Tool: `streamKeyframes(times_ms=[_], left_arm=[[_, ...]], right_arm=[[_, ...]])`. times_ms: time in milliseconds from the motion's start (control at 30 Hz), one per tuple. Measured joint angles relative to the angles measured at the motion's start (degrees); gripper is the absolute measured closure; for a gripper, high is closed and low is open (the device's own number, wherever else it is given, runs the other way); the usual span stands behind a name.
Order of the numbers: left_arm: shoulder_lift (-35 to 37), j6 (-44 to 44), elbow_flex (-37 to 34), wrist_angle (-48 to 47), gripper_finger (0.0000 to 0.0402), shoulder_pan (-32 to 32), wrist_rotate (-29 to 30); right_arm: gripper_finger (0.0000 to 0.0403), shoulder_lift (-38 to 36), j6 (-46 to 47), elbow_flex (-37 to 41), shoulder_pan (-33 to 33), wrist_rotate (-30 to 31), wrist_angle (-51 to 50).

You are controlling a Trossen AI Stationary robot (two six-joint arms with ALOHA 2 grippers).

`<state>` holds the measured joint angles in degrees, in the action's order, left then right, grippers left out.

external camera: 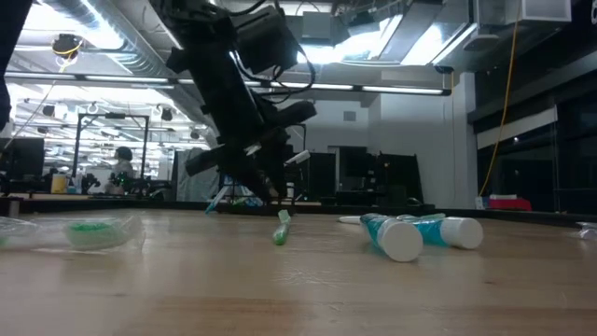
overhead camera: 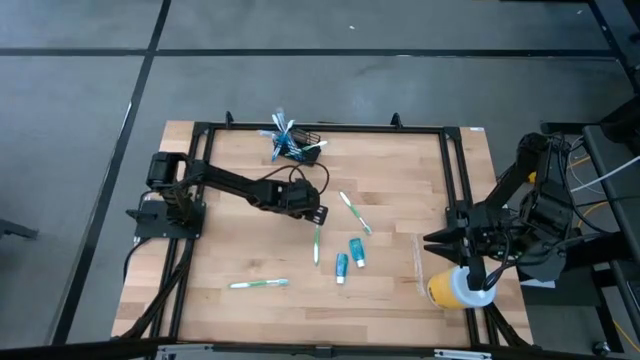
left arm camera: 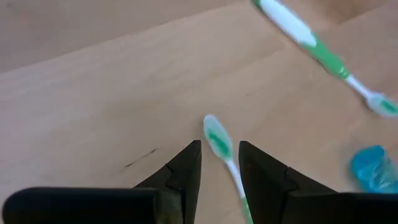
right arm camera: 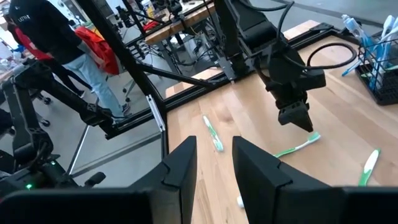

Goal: Pick & Place toothbrushing station
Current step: Put the green toothbrush into the wire organizer

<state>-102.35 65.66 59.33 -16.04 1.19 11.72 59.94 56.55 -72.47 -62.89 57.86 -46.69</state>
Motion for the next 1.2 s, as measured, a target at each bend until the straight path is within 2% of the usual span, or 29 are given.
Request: streamKeyframes(times_ms=[267,467,633,833,1033,1200], left_arm=[[-2.93,0.22,-0.13,0.75,0.0299,0.07,-1.97],[-6.09,1.56,0.01,7.21,0.0299,0.42,-3.24],[-6.12,0.73,0.04,8.71,0.0299,0.48,-3.55],[-6.08,-9.32,1.23,12.88,0.0299,0.02,-9.64],[-6.05,-21.53,3.75,11.06,0.0299,-0.62,-3.7],[-7.26,-25.97,4.27,10.1,0.0299,0.53,-3.78]], right_arm=[[0.0298,0.0,-0.15,0.01,0.0,0.59,0.41],[0.0298,0.0,-0.15,-0.01,0.0,0.84,0.85],[0.0298,0.0,-0.07,-0.01,0.0,0.81,1.83],[0.0298,0.0,-0.06,-0.01,0.0,0.81,2.03],[0.0298,0.0,-0.12,-0.02,0.01,1.06,2.06],[0.0298,0.0,-0.08,-0.02,0.0,1.1,2.57]])
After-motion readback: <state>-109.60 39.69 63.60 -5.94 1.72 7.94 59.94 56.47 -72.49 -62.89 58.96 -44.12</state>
